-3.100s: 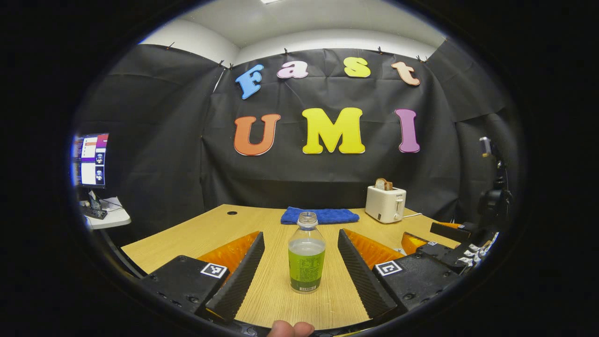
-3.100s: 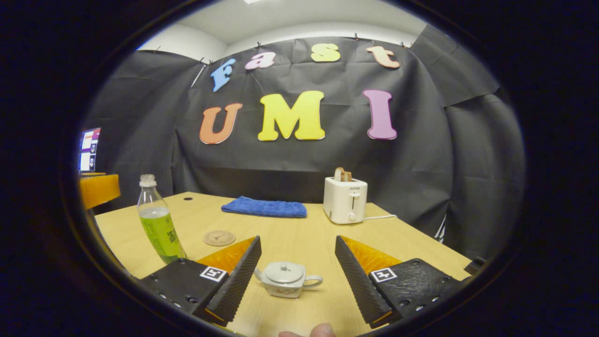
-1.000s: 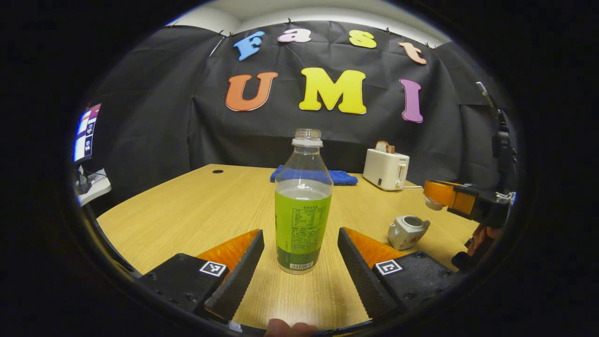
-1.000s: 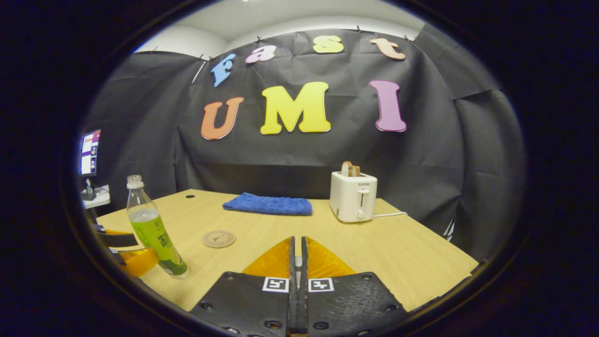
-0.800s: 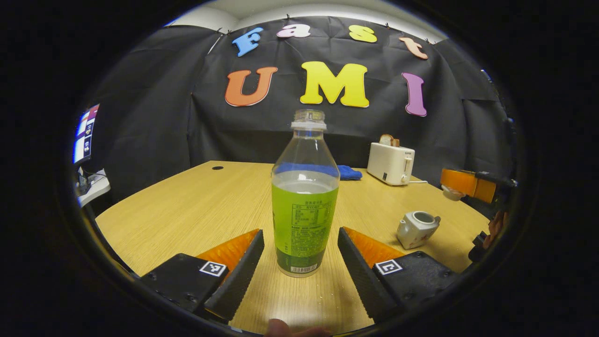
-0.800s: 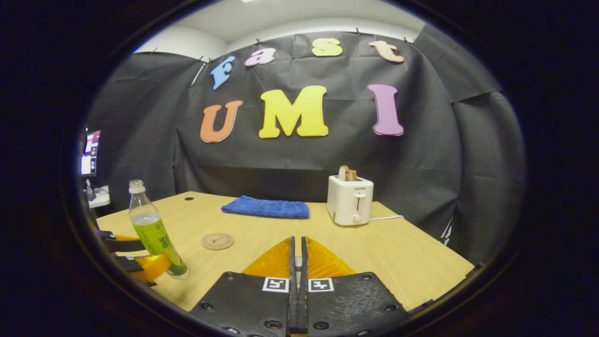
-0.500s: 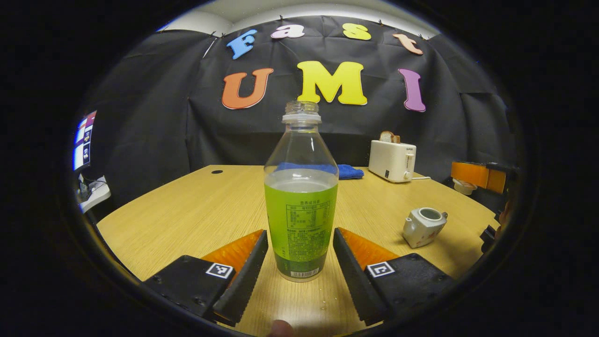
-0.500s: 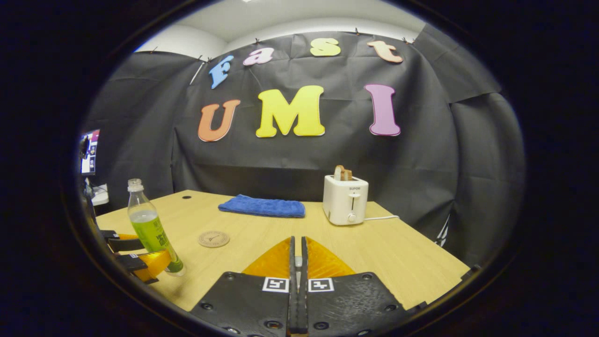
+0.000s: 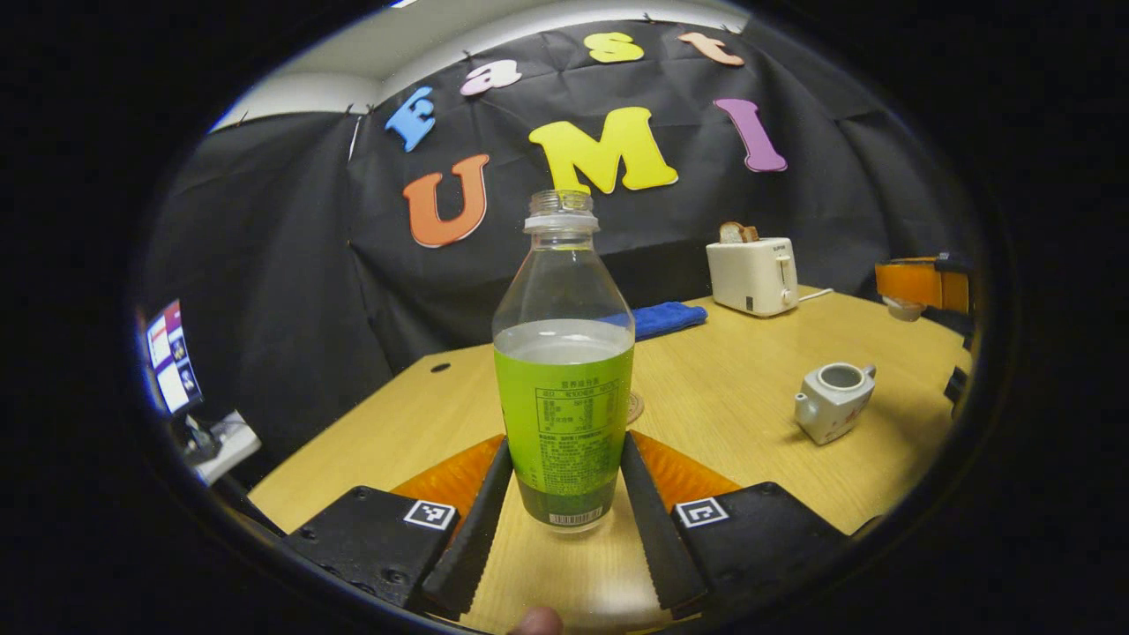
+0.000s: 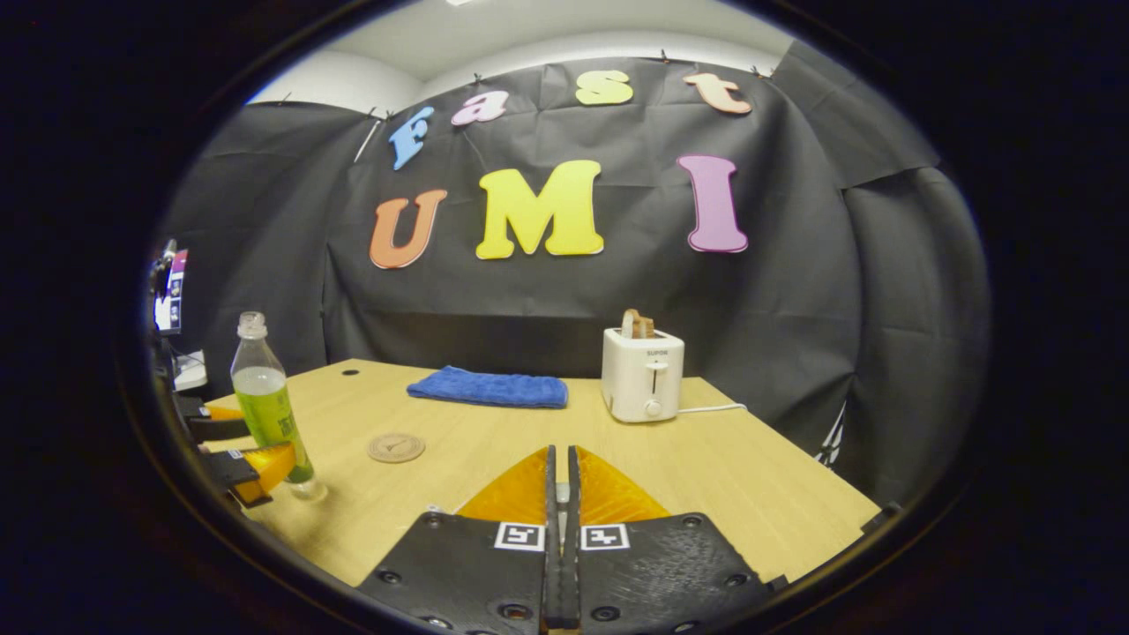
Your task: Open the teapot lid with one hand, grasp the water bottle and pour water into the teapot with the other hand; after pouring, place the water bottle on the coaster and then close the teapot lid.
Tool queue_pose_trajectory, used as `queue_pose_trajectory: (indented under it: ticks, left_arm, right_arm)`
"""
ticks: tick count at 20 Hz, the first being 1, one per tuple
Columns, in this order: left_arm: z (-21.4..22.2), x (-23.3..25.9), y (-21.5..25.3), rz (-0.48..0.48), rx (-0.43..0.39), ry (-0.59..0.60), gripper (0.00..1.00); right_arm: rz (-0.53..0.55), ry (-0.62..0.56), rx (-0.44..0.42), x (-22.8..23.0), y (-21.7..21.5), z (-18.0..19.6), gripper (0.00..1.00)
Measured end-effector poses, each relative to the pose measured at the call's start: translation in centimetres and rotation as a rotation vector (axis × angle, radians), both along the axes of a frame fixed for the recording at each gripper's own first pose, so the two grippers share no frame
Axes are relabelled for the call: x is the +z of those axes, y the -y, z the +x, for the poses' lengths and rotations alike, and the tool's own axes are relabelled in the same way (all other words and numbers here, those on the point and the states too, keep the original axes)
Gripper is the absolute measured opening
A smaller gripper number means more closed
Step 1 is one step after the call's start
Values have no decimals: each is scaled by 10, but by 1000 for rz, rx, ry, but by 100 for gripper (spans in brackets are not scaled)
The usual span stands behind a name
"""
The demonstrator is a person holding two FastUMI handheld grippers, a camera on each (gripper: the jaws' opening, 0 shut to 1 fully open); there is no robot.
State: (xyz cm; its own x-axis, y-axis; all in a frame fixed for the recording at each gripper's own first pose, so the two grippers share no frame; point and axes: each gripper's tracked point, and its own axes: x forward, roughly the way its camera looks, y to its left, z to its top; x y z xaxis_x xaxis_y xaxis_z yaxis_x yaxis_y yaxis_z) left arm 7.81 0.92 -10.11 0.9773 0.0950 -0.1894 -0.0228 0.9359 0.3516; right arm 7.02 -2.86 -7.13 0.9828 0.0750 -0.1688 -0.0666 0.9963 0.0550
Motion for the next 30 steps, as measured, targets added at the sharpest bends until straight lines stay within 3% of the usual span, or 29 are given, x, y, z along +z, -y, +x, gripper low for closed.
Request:
queue_pose_trajectory:
  ticks: [5,14,20,30]
  left_arm:
    - [5,21,-3,365,-4,25,74]
    - [25,14,30,834,-86,-26,74]
    - [13,9,60,1048,-181,-33,74]
    - [29,13,80,1380,-263,-38,73]
  right_arm:
    - [7,-7,6,-3,13,-2,0]
    - [-8,-19,-9,-12,51,-1,0]
    - [3,-39,-25,-23,71,0,0]
    - [7,-47,-16,-32,80,-4,0]
